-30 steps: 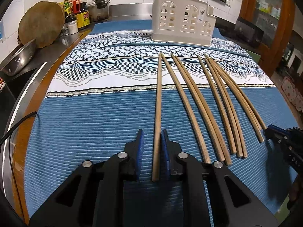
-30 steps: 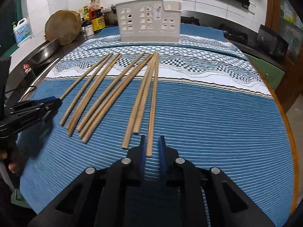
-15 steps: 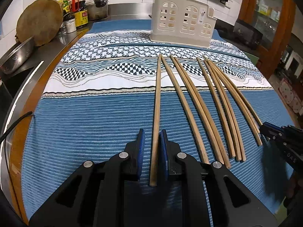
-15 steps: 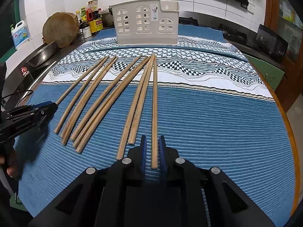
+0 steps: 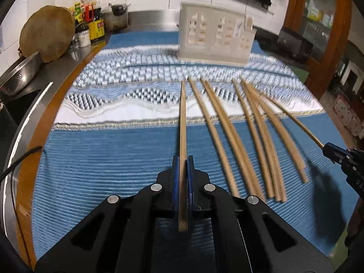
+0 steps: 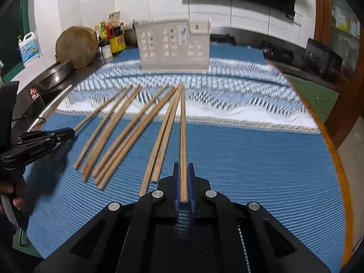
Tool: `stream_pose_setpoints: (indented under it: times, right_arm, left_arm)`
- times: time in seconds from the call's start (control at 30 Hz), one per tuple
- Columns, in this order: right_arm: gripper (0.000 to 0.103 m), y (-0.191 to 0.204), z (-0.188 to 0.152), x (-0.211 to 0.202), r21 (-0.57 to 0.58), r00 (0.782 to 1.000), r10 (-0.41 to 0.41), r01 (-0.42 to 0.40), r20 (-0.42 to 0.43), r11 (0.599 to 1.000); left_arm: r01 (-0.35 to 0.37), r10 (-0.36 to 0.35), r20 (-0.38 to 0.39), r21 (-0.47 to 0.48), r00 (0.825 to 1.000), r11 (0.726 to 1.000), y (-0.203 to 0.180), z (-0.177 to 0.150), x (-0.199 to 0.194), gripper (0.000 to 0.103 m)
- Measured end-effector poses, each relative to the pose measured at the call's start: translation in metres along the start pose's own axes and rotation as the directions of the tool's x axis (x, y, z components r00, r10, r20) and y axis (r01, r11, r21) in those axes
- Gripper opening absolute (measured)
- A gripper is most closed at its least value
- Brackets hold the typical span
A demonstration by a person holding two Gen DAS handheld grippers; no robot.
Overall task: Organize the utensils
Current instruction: 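Lift the chopstick with the left tool and carry it over the white holder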
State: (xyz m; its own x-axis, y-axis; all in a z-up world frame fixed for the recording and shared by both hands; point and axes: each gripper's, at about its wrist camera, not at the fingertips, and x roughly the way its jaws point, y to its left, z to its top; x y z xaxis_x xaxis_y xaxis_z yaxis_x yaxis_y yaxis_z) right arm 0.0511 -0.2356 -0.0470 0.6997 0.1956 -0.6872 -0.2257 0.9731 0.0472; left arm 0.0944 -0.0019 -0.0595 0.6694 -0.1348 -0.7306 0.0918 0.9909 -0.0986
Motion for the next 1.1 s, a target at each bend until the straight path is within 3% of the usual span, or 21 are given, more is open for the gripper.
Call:
stream_pose_setpoints:
  times: [0.3, 0.7, 0.97, 1.1]
  right_arm:
    - [0.007, -0.003, 0.060, -0.044, -0.064, 0.989, 0.025, -0.015, 0.149, 0.998]
    - [0.007, -0.013, 0.168, -0.054, -0.166, 0.982, 0.080, -0.052, 0.170, 0.985]
    - [0.007, -0.026, 0.237, -0.064, -0.164, 0.972, 0.076, -0.039, 0.223, 0.986]
    - [0.007, -0.026, 0.274, -0.066, -0.167, 0.962, 0.060, -0.015, 0.265, 0.986]
  left_arm:
    - [0.066, -0.064, 0.158, -0.006, 0.985, 0.998, -0.001, 0.035, -0.052, 0.005]
    - [0.083, -0.089, 0.211, 0.036, 0.973, 0.996, 0.002, 0.098, -0.061, 0.005]
    - [0.093, -0.110, 0.234, 0.081, 0.966, 0.992, -0.002, 0.163, -0.069, 0.005]
    - [0.093, -0.116, 0.284, 0.094, 0.952, 0.991, -0.007, 0.197, -0.083, 0.005]
